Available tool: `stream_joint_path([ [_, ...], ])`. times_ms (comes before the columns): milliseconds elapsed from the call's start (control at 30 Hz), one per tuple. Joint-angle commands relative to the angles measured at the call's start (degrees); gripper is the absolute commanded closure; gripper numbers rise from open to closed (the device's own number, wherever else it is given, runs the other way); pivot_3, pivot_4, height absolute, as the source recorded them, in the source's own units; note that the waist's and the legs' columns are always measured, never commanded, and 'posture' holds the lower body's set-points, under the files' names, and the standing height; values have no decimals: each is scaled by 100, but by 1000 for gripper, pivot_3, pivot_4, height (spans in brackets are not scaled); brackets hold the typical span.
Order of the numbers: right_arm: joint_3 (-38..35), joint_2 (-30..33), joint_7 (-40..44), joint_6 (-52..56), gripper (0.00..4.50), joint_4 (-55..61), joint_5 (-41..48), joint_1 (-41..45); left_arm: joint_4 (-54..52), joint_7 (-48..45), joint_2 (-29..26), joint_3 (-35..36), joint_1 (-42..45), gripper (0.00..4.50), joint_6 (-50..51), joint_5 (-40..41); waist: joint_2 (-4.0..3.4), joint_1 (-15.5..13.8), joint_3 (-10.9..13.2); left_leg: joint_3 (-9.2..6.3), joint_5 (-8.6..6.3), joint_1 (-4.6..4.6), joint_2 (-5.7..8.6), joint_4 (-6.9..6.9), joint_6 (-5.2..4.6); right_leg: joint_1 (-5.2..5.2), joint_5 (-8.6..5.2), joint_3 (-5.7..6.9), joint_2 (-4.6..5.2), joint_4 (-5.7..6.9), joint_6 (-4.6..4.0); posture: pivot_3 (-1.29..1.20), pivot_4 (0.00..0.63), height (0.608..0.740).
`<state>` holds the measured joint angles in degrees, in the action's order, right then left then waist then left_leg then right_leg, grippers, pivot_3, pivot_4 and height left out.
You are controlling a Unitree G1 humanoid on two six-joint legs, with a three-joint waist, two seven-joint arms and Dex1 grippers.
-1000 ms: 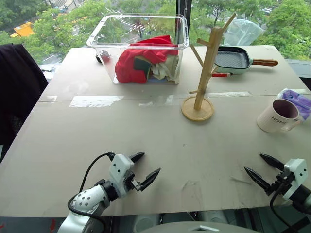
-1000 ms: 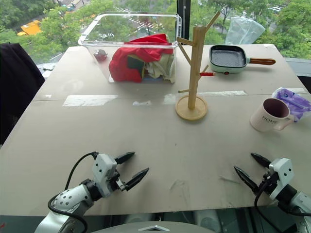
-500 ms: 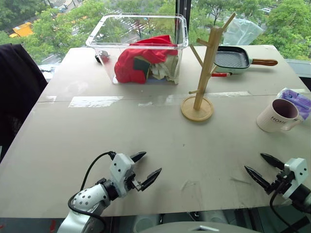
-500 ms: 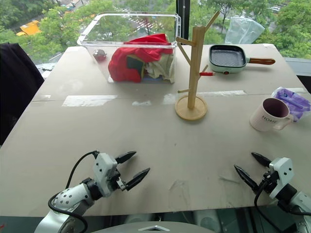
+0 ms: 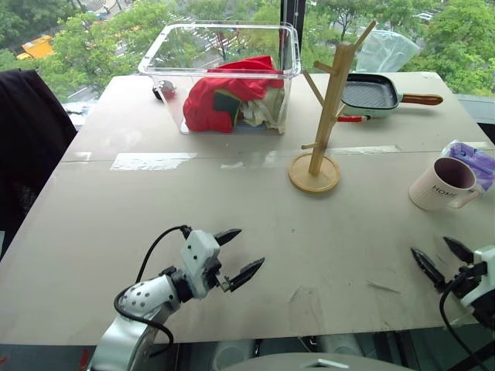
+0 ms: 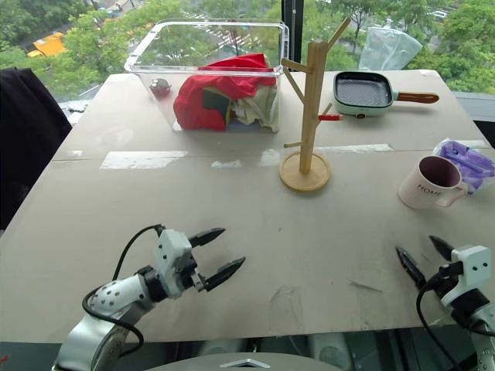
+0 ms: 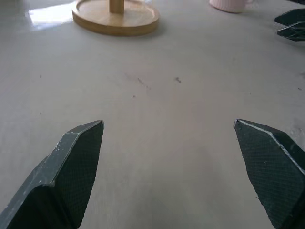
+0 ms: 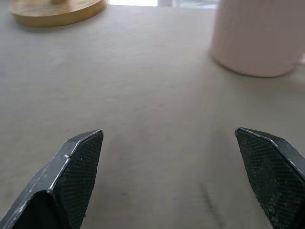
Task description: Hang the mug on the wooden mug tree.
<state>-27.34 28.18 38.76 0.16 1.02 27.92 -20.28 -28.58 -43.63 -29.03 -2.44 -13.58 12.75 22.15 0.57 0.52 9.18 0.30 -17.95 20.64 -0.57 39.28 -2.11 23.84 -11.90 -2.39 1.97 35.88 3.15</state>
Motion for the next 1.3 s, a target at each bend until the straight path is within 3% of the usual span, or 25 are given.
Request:
stream_joint_path([
  [33, -562, 226, -546, 37, 9, -500, -35, 479, -564, -201, -150, -188, 681, 0, 384, 368, -3, 10, -2, 1, 1, 1, 4, 4, 0, 1, 10, -1, -1, 1, -16, 0, 150, 740],
  [200, -856, 488, -871, -76, 9, -1475, -61, 1377, -570, -296, -306, -618, 1824, 0, 997, 342, -11, 38, -5, 3, 0, 0, 20, -4, 0, 0, 14, -8, -11, 2, -22, 0, 150, 740],
  [367, -872, 606, -711, -167, 9, -2126, 41, 1996, -605, -123, -179, -903, 2438, 0, 1467, 363, -10, 34, -4, -1, 0, 2, 19, -8, 0, 0, 16, -11, -15, 0, -17, 0, 150, 740],
  [933, -643, 621, -65, -92, 9, -2771, 82, 2688, -638, 582, 562, -1014, 3387, 0, 2502, 579, -11, 29, -3, -3, 1, 1, 21, -5, 0, -2, 26, -13, -12, 0, -1, 0, 150, 740],
  [1300, -474, 769, 314, -533, 9, -4092, -138, 3461, -219, 92, 606, -948, 3727, 0, 2346, 930, -12, 51, -3, 4, 1, -2, 25, -5, 1, -3, 26, -18, -14, 0, -2, 0, 150, 740],
])
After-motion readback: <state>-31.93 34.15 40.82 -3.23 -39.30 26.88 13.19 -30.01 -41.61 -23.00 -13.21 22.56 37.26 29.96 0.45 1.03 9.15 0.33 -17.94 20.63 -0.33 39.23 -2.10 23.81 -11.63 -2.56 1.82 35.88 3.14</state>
